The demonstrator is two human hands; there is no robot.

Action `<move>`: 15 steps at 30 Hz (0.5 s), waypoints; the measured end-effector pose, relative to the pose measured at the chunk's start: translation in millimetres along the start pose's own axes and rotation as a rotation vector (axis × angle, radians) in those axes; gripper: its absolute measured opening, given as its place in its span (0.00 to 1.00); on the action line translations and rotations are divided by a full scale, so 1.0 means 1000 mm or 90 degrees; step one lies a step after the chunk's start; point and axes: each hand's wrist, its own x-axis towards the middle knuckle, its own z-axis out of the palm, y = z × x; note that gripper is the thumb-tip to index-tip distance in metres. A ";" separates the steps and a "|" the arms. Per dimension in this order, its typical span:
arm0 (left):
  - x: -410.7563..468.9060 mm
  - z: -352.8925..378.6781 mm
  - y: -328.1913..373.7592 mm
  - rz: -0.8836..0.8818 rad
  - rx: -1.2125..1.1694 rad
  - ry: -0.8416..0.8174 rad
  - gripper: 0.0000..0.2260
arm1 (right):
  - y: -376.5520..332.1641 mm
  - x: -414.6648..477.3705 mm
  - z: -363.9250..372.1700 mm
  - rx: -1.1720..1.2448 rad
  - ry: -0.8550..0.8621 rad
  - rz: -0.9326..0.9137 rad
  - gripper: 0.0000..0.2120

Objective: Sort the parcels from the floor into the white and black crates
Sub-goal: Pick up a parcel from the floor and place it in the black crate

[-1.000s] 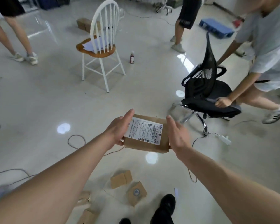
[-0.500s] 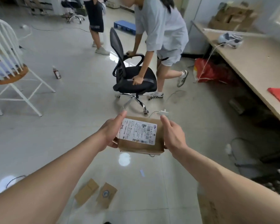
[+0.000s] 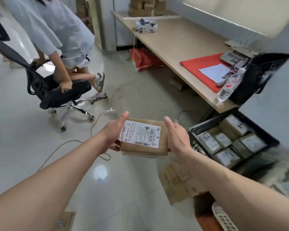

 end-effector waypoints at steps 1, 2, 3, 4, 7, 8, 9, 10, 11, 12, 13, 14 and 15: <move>0.006 0.021 0.009 0.009 0.010 -0.015 0.28 | 0.009 0.005 -0.019 0.002 0.021 0.006 0.26; 0.012 0.040 0.017 0.017 0.021 -0.029 0.27 | 0.018 0.009 -0.036 0.005 0.039 0.012 0.27; 0.016 0.059 0.026 0.023 0.034 -0.045 0.27 | 0.026 0.012 -0.052 0.014 0.056 0.021 0.27; 0.021 0.076 0.033 0.028 0.045 -0.065 0.27 | 0.034 0.015 -0.067 0.023 0.070 0.033 0.28; 0.038 0.123 0.052 0.034 0.084 -0.136 0.29 | 0.052 0.020 -0.105 0.043 0.117 0.082 0.30; 0.045 0.136 0.057 0.035 0.102 -0.157 0.29 | 0.055 0.021 -0.116 0.054 0.132 0.100 0.32; 0.052 0.150 0.063 0.038 0.119 -0.175 0.29 | 0.058 0.022 -0.125 0.069 0.148 0.117 0.34; 0.059 0.163 0.068 0.040 0.134 -0.194 0.29 | 0.062 0.024 -0.134 0.083 0.162 0.133 0.35; 0.067 0.175 0.074 0.043 0.144 -0.213 0.29 | 0.066 0.026 -0.142 0.095 0.177 0.150 0.36; 0.074 0.187 0.079 0.045 0.155 -0.232 0.29 | 0.069 0.028 -0.149 0.106 0.192 0.169 0.36; 0.081 0.199 0.085 0.049 0.169 -0.253 0.28 | 0.073 0.031 -0.156 0.115 0.209 0.187 0.36; 0.088 0.210 0.090 0.051 0.184 -0.273 0.28 | 0.076 0.033 -0.163 0.120 0.225 0.203 0.37; 0.093 0.222 0.095 0.054 0.199 -0.291 0.28 | 0.080 0.036 -0.169 0.123 0.241 0.215 0.37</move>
